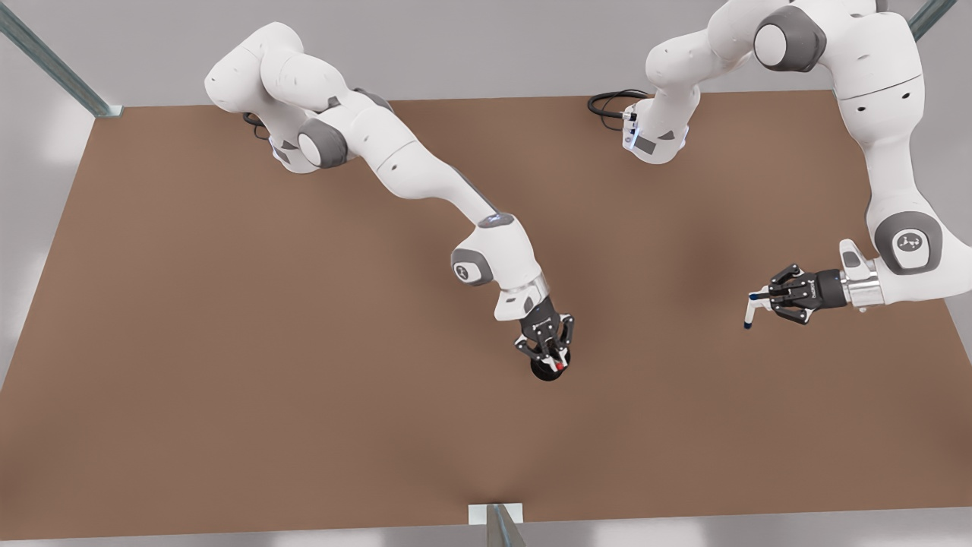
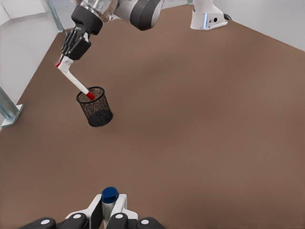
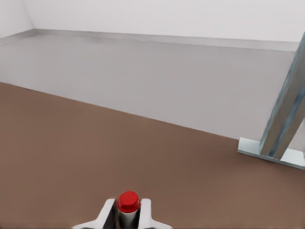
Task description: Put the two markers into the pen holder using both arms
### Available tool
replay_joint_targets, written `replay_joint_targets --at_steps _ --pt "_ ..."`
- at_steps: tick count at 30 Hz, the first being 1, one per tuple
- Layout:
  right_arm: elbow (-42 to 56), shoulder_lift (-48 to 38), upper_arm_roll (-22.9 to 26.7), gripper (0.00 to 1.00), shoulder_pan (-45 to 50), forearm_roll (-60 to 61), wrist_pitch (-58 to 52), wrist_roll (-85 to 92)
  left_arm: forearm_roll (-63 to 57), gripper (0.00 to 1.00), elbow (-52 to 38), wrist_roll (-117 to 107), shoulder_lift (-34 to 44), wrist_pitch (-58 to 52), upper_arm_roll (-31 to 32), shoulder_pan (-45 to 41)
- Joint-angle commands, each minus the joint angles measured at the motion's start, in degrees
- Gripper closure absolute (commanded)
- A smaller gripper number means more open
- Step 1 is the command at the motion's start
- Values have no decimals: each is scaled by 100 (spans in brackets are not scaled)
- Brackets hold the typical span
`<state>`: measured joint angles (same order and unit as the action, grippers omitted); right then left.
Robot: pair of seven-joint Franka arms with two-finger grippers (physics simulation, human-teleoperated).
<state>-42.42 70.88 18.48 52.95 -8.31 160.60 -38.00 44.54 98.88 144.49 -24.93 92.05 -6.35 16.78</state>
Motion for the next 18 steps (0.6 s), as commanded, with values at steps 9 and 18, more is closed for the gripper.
replay_joint_targets --at_steps 9,18 --pt "-1690 -4511 -467 0 -2698 1594 -6617 1573 818 79 9 -1896 568 348 28 -1413" --pt "-3229 -5383 -1742 0 -5146 1129 -7078 3114 2260 79 88 -4201 322 3311 37 -4016"
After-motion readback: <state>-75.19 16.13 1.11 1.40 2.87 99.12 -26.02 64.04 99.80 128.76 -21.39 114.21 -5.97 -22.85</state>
